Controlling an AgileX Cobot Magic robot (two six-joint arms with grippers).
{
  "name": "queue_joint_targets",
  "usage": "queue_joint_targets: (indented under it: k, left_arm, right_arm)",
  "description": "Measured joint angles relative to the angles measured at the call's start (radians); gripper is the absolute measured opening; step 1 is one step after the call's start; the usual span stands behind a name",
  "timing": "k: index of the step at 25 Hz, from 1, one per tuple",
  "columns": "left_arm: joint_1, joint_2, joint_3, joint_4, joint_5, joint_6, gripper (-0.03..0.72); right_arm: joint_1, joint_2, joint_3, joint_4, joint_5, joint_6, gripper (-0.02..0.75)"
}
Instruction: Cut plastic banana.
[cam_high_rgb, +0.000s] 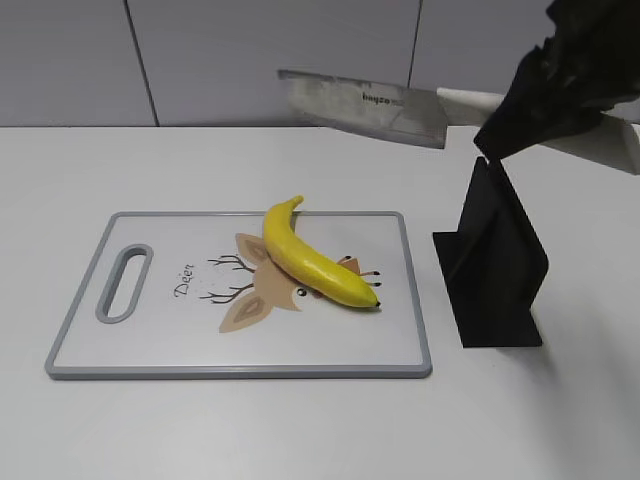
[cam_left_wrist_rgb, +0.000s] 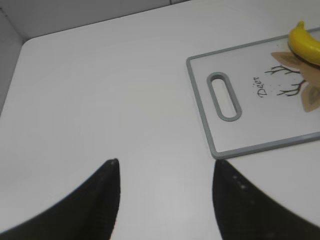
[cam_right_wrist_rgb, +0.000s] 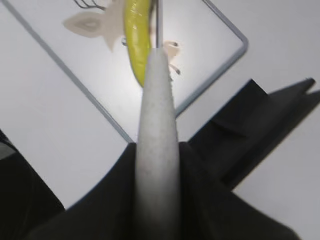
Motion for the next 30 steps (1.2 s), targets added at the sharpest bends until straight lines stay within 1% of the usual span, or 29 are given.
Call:
queue_joint_targets:
  k: [3, 6, 9, 12, 15, 17, 22, 25, 28, 30]
  left_arm:
    - [-0.059, 0.083, -0.034, -0.004, -0.014, 0.020, 0.573]
    - [-0.103, 0.196, -0.067, -0.015, -0.055, 0.043, 0.573]
    - [-0.115, 0.324, -0.111, -0.055, -0.112, 0.105, 0.573]
    - [-0.116, 0.469, -0.178, -0.137, -0.152, 0.204, 0.573]
    - [-0.116, 0.619, -0.265, -0.246, -0.162, 0.348, 0.573]
    - [-0.116, 0.721, -0.332, -0.317, -0.161, 0.473, 0.573]
    - [-0.116, 0.939, -0.499, -0.431, -0.087, 0.808, 0.573]
    - [-0.116, 1.048, -0.570, -0.499, -0.053, 0.978, 0.573]
    - [-0.121, 1.139, -0.626, -0.578, -0.035, 1.101, 0.573]
    - [-0.136, 1.186, -0.658, -0.596, -0.034, 1.142, 0.573]
  right_arm:
    - [-0.065, 0.000, 0.000, 0.116, 0.006, -0.123, 0.179]
    - [-0.116, 0.003, 0.000, 0.184, 0.048, -0.222, 0.179]
    - [-0.133, 0.022, -0.001, 0.200, 0.094, -0.310, 0.179]
    - [-0.134, 0.056, -0.006, 0.217, 0.117, -0.381, 0.179]
    - [-0.134, 0.105, -0.042, 0.229, 0.135, -0.443, 0.179]
    - [-0.134, 0.135, -0.074, 0.231, 0.135, -0.481, 0.179]
    - [-0.134, 0.215, -0.174, 0.237, 0.169, -0.600, 0.179]
    - [-0.134, 0.262, -0.236, 0.249, 0.184, -0.666, 0.179]
    - [-0.134, 0.303, -0.282, 0.252, 0.185, -0.722, 0.179]
    - [-0.134, 0.326, -0.309, 0.252, 0.185, -0.742, 0.179]
